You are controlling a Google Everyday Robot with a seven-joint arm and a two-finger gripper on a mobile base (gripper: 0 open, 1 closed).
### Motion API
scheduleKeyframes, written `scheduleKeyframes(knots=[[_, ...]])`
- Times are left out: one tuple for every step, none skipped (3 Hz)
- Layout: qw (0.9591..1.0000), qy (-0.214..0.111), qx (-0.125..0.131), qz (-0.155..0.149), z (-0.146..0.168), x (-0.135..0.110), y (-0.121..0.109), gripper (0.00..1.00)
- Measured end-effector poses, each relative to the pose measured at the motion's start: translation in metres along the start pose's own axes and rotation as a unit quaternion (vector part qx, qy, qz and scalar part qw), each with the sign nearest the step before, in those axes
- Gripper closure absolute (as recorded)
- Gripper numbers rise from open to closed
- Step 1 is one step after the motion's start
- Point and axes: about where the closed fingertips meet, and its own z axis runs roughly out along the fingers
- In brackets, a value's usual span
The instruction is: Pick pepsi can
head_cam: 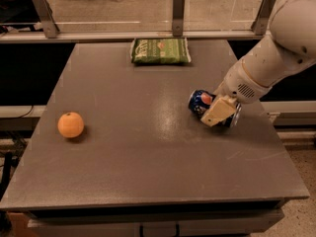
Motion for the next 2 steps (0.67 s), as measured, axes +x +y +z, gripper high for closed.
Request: scheduleKeyframes(knots=[[0.9962,-0.065,-0.05,-0.031,-0.002,-0.037,0.016,0.93],[0.9783,-0.158,-0.119,-0.063,-0.013,-0.073,0.043,1.0]])
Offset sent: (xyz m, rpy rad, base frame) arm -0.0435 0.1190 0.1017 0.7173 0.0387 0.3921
